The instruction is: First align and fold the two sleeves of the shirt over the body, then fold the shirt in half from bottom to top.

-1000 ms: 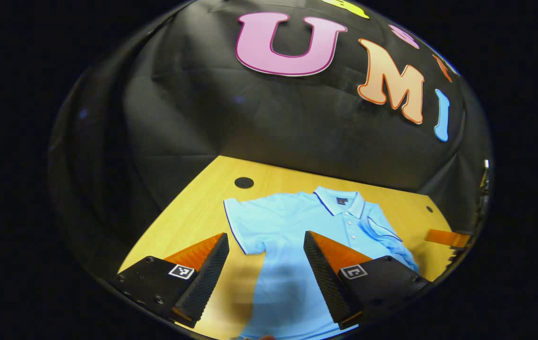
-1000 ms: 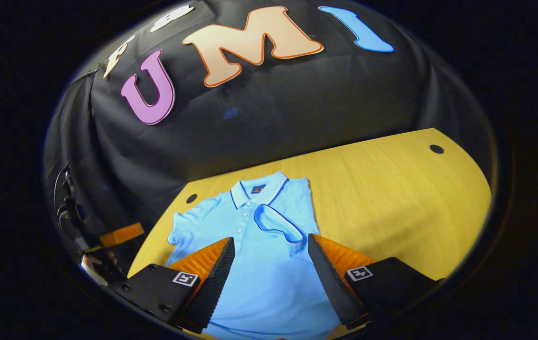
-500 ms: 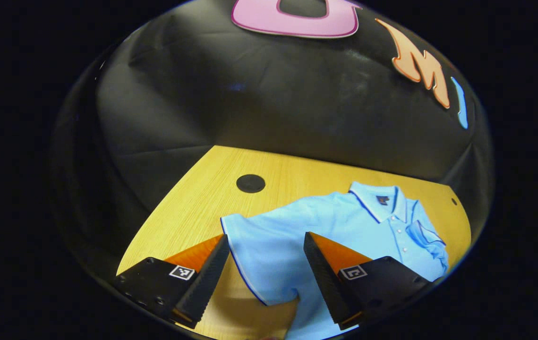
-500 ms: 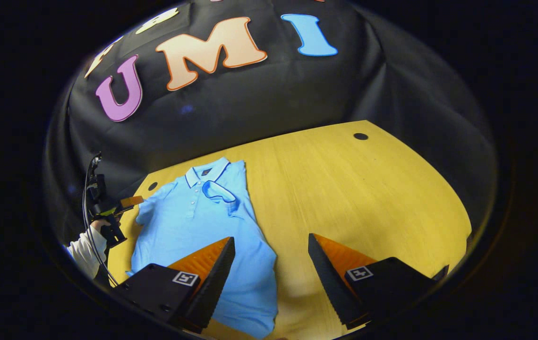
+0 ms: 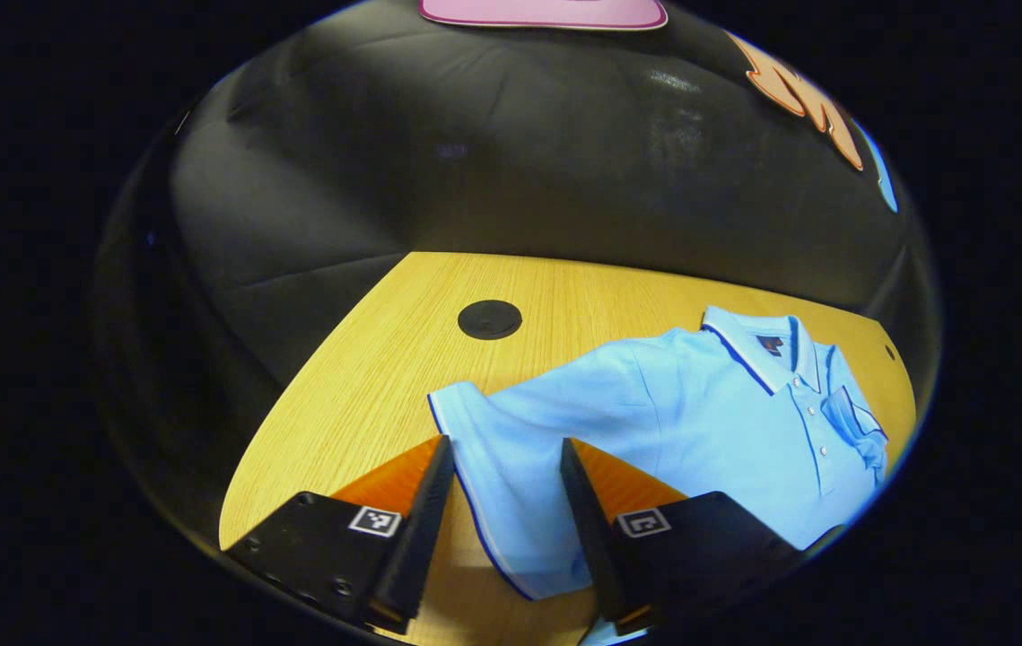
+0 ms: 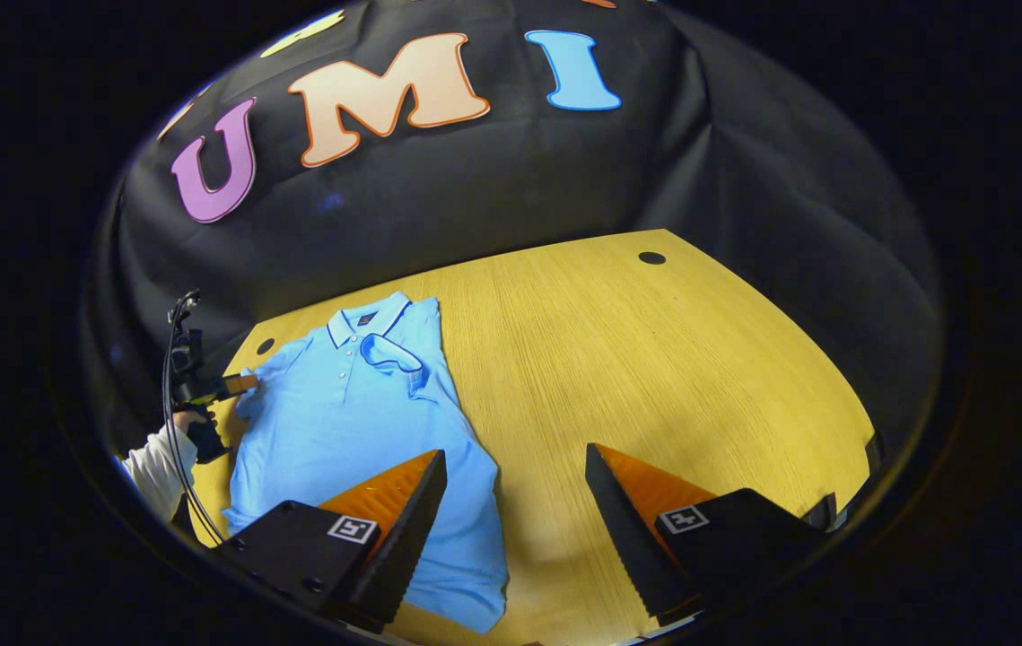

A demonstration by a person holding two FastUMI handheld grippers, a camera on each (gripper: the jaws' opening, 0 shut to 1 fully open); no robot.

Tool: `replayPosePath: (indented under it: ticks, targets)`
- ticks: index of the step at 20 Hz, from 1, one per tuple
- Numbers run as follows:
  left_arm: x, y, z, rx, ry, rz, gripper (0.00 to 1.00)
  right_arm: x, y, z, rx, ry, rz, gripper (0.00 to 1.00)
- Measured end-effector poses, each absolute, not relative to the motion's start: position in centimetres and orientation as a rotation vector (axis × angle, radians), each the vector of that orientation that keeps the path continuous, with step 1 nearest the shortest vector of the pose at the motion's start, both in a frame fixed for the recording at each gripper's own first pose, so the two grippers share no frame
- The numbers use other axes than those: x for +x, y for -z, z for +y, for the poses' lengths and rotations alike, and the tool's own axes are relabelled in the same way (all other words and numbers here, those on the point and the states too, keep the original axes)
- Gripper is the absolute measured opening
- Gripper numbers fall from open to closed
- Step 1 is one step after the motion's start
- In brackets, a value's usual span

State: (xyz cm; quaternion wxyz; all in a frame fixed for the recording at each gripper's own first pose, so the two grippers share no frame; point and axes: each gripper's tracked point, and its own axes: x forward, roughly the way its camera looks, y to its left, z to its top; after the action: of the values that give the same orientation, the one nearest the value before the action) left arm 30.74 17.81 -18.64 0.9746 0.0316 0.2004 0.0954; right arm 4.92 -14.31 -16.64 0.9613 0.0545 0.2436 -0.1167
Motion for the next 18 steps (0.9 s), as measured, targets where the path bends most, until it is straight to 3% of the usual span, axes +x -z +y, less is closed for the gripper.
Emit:
replayPosePath:
  ticks: [1,3,4,6,12,18]
  targets:
    - [30.8,18.7,17.8,0.064,-0.194,0.406,0.66,4.8,16.7,-14.0,0.098,0.231,0.497,0.97]
    - [30.8,18.8,17.1,0.051,-0.163,0.409,0.42,5.1,16.8,-13.4,0.099,0.220,0.499,0.98]
    - [30.7,18.9,16.7,0.043,-0.141,0.416,0.25,5.1,16.7,-13.1,0.106,0.215,0.498,0.98]
    - [30.7,18.9,16.5,0.036,-0.133,0.418,0.04,5.3,16.7,-12.8,0.110,0.212,0.492,0.98]
    - [29.6,16.3,15.3,0.014,-0.165,0.374,0.00,5.0,15.7,-13.6,0.119,0.230,0.467,0.98]
    - [30.5,13.8,7.6,0.018,-0.055,0.320,0.00,4.8,15.5,-13.0,0.109,0.199,0.459,0.98]
